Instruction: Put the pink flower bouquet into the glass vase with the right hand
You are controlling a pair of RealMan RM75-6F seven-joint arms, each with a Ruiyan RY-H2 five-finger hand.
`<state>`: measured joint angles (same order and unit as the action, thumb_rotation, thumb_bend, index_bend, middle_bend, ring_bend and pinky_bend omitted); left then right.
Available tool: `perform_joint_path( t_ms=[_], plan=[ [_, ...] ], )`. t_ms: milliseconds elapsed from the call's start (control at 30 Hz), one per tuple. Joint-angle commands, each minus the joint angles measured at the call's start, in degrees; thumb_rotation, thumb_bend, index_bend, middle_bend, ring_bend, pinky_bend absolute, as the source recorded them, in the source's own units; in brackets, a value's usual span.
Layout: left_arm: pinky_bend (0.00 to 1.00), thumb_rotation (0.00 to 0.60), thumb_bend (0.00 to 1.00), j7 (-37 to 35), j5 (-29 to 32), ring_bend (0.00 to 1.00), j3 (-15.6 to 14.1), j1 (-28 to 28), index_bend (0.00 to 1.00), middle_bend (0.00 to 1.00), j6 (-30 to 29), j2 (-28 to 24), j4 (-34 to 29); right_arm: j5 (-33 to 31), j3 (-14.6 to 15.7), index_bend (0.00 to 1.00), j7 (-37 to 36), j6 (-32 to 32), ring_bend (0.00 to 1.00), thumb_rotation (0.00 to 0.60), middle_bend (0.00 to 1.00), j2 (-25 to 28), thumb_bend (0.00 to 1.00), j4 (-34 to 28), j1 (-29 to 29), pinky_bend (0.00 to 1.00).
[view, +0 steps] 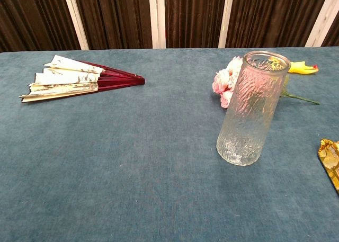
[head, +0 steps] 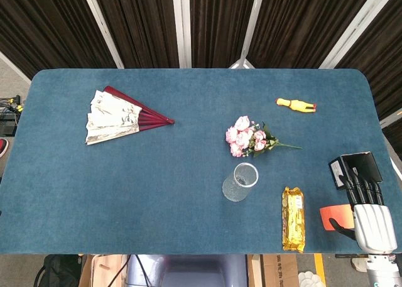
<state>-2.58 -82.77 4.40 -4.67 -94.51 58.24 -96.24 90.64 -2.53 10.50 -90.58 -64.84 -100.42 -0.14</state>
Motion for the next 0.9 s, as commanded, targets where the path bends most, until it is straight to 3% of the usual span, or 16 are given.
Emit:
perform_joint_path(
  t_ms=[33,900],
  plan=[
    [0.02,0.600,0.25,0.1,0.1,0.00,0.0,0.0,0.08,0.00,0.1,0.0,0.0,0.1,0.1,0.12,0.1,0.0,0.01,0.600,0.05,0.0,0.02,0.0,-0.1,0.00],
    [0.02,0.600,0.25,1.1,0.5,0.00,0.2,0.0,0.08,0.00,-0.1,0.3,-0.2,0.0,0.4,0.12,-0.4,1.3,0.01,0.600,0.05,0.0,0.02,-0.5,0.5,0.00]
  ],
)
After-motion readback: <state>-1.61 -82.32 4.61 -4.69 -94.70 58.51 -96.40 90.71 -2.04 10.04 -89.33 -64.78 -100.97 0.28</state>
